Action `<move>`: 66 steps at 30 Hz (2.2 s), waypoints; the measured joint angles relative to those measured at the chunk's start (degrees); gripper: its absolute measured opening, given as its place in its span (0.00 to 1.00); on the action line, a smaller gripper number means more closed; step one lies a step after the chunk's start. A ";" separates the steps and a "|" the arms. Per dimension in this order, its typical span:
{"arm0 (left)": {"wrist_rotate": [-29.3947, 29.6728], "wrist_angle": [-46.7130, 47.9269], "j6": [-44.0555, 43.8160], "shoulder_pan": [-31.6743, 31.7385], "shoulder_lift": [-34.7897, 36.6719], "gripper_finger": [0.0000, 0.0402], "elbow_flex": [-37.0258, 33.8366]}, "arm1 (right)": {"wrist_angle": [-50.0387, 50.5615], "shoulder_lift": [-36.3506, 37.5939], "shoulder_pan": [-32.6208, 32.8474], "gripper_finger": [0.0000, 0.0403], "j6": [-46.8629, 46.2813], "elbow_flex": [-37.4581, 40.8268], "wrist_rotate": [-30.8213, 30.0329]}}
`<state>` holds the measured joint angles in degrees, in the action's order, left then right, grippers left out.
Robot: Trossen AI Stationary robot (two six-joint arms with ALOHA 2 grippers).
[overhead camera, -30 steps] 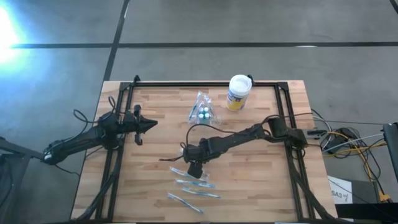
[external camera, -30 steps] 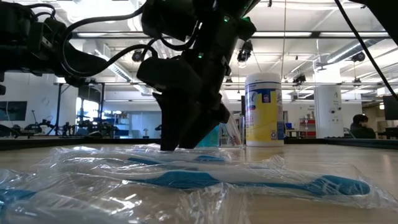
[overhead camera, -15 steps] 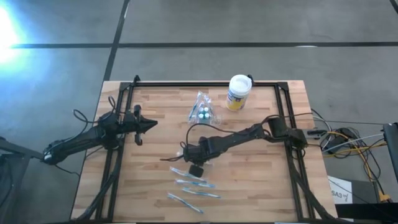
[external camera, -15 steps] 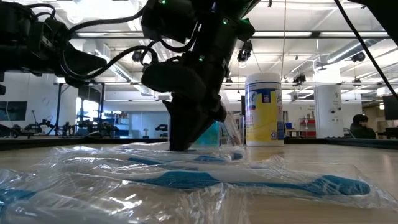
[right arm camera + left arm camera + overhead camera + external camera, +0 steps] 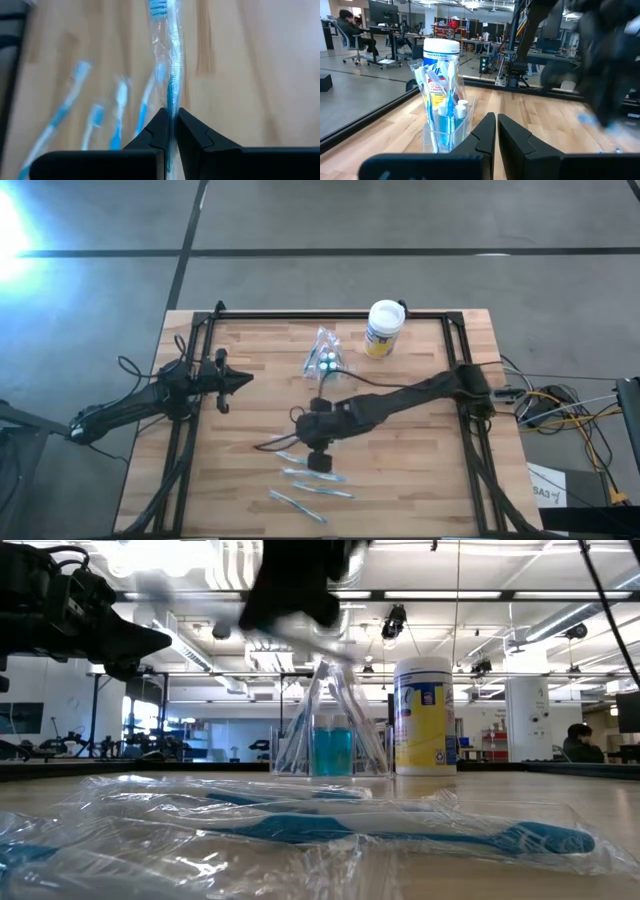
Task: Pick & Place toothbrushing station
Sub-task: Put the blue toothbrush into the transparent organizer
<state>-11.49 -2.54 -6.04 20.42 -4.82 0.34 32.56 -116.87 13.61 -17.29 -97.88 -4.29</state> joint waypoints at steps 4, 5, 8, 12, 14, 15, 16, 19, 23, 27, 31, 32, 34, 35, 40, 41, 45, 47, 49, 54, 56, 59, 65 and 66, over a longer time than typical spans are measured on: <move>0.00 0.01 0.00 -0.01 -0.08 0.06 0.00 | -7.13 6.60 1.48 0.05 6.87 3.49 -3.09; 0.00 0.00 0.00 -0.01 -0.13 0.06 0.00 | -9.88 8.59 1.54 0.05 8.48 5.11 -3.22; -0.02 0.00 0.00 0.00 -0.35 0.06 -0.01 | -17.88 14.38 1.63 0.05 11.68 12.02 -3.22; -0.13 0.05 -0.35 0.00 -0.61 0.06 -0.01 | -31.15 20.94 0.83 0.05 13.43 24.30 -3.20; -0.22 0.15 -0.50 -0.02 -0.61 0.06 -0.02 | -38.94 22.81 -0.05 0.04 13.57 30.52 -3.20; -0.28 0.17 -0.71 0.00 -0.61 0.06 0.00 | -42.96 23.61 -0.46 0.04 13.98 33.44 -3.18; -0.29 0.20 -1.24 -0.02 -0.61 0.06 0.00 | -46.53 23.93 -0.81 0.04 14.37 36.22 -3.20; -0.39 -0.09 -2.75 -0.02 -0.77 0.06 0.00 | -57.15 24.42 -1.80 0.04 14.95 43.01 -3.11; -1.15 -0.76 -3.00 -0.04 -1.06 0.06 -0.01 | -67.16 24.06 -2.60 0.04 16.21 48.66 -2.98; -3.25 -4.24 -3.06 -0.07 -1.50 0.06 0.10 | -77.75 22.87 -2.64 0.04 20.55 52.95 -0.62; -4.48 -7.45 -3.18 -0.68 -3.04 0.04 1.20 | -83.29 23.09 -3.09 0.04 21.17 55.03 2.92; -4.48 -8.93 -3.17 -0.88 -3.43 0.03 1.62 | -83.41 23.09 -3.18 0.04 21.13 55.19 2.74; -4.48 -12.10 -3.20 -1.42 -4.91 0.02 1.99 | -83.62 22.92 -3.24 0.04 21.39 55.30 2.60; -4.48 -13.34 -3.19 -1.68 -5.77 0.02 2.03 | -84.07 22.70 -3.24 0.04 21.72 55.26 2.61; -4.43 -20.40 -2.82 -2.97 -10.83 0.05 2.08 | -84.28 21.60 -3.78 0.04 22.00 54.78 -0.32; -4.48 -21.67 -2.57 -3.42 -11.97 0.07 2.08 | -84.36 21.46 -4.01 0.04 21.78 54.52 -1.74; -5.48 -26.48 -0.64 -6.07 -16.66 0.21 2.73 | -84.26 20.26 -5.57 0.04 20.00 52.38 -3.33; -5.46 -27.67 0.38 -7.46 -19.04 0.29 3.89 | -83.21 19.46 -6.30 0.04 19.42 50.47 -3.17; -5.44 -27.85 1.50 -8.73 -21.14 0.37 5.32 | -81.31 18.41 -6.95 0.04 19.38 47.87 -3.15; -4.15 -28.90 2.14 -10.06 -25.05 0.52 9.36 | -73.18 15.15 -8.12 0.04 20.67 40.61 -3.18; -4.08 -28.87 2.25 -10.08 -26.21 0.55 10.76 | -72.08 13.86 -8.41 0.04 21.22 37.63 -3.20; -4.93 -28.86 2.38 -10.14 -28.25 0.55 12.45 | -69.85 12.03 -9.03 0.04 22.23 33.35 -3.21; -5.03 -28.94 2.41 -10.21 -32.05 0.55 14.24 | -63.99 9.26 -9.96 0.04 23.98 25.55 -3.35; -5.04 -28.93 2.42 -10.21 -32.68 0.55 14.45 | -63.45 8.88 -10.11 0.04 24.18 24.36 -3.35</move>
<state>-16.53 -31.48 -3.62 10.22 -37.50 14.79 -30.89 -107.99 3.51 6.88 -73.52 -7.64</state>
